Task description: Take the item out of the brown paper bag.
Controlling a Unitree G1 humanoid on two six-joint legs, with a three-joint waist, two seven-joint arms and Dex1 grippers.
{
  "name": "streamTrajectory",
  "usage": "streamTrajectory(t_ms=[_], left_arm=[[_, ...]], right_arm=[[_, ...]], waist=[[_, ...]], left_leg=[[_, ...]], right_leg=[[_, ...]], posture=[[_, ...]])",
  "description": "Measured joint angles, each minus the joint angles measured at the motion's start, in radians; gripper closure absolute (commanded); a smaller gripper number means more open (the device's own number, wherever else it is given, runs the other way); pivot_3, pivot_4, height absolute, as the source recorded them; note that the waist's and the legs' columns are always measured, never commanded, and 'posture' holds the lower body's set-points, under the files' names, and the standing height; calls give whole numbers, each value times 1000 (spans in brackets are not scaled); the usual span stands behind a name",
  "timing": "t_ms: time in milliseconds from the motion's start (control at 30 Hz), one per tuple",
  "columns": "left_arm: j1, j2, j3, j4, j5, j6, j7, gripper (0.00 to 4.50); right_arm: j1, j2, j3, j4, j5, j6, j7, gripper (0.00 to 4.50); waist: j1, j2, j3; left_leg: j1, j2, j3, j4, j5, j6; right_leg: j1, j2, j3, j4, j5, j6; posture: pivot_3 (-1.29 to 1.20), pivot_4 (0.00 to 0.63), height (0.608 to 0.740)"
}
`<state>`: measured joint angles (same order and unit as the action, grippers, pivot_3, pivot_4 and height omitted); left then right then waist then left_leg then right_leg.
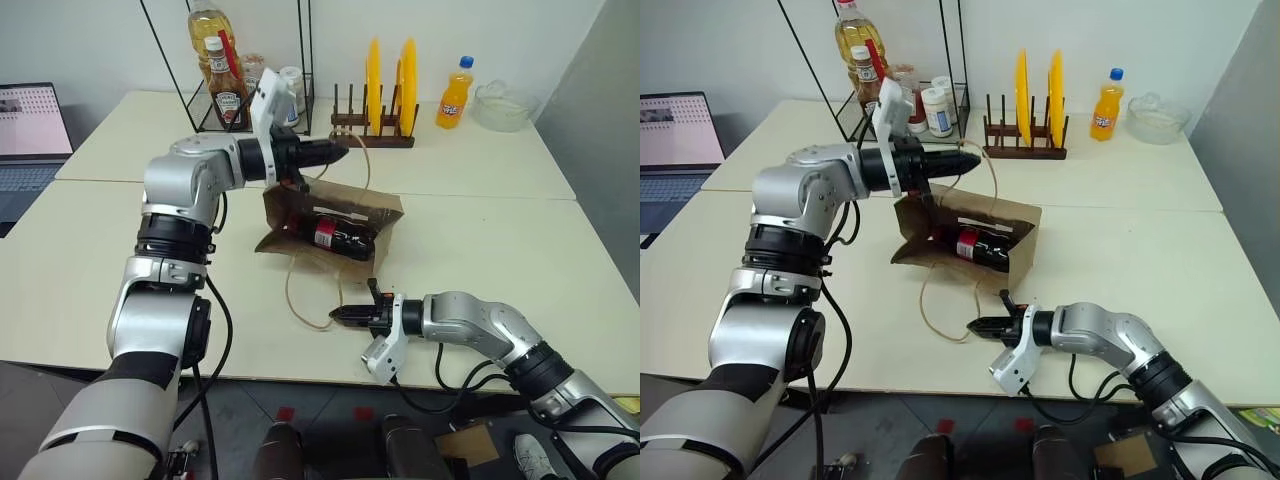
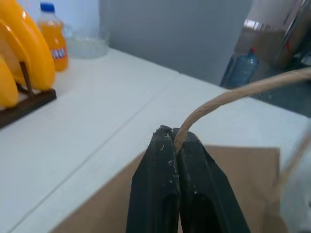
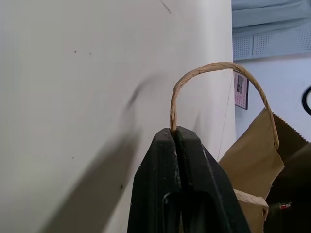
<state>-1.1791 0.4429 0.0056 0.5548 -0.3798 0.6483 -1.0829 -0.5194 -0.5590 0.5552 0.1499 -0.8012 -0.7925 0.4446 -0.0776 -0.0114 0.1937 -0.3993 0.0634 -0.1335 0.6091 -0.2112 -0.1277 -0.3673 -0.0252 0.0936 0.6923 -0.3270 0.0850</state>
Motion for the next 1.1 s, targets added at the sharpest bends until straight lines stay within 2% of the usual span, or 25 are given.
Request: streamTrajectory(t_ms=[233,367,500,733,833,967,1100], left_arm=[[-74,-27,48,121,-13,20,57,4500],[-91,-25,60,127,-13,0,50,4500],[-55,-22,56,109,-13,-1,20,4500],[-36,-13,51,97,-13,1,0,4500],[-35,-10,50,92,-13,1,-4,4500],[-35,-9,50,90,-13,-1,-16,4500],[-35,-11,50,92,-13,-5,-21,4500]], right_arm=[[8,-43,4,-18,10,8,11,4463],[39,-76,-12,-34,57,29,36,4463],[116,-90,-44,-76,172,106,110,3591],[318,-192,-148,-291,491,255,253,1119],[408,-222,-239,-405,617,371,278,40],[456,-208,-345,-577,830,656,293,12],[350,-136,-378,-715,1065,981,284,998]], waist=[[8,0,0],[22,-1,0],[33,-1,0],[30,-1,0],[26,-1,0],[18,-1,0],[13,0,1]], left_leg=[[0,-1,-1,0,0,0],[1,-1,0,0,0,0],[-1,-1,0,0,0,-1],[-2,0,1,-1,0,0],[-1,0,1,-1,0,1],[-1,0,1,0,-1,1],[-1,0,0,0,-1,2]], right_leg=[[8,0,0,-8,0,1],[15,0,1,-14,0,2],[16,0,0,-14,-2,3],[15,0,1,-13,-3,4],[15,0,1,-12,-3,4],[15,1,2,-11,-3,4],[15,1,2,-11,-3,4]], posture=[[0,150,740],[0,150,740],[0,150,740],[0,150,740],[0,150,740],[0,150,740],[0,150,740]])
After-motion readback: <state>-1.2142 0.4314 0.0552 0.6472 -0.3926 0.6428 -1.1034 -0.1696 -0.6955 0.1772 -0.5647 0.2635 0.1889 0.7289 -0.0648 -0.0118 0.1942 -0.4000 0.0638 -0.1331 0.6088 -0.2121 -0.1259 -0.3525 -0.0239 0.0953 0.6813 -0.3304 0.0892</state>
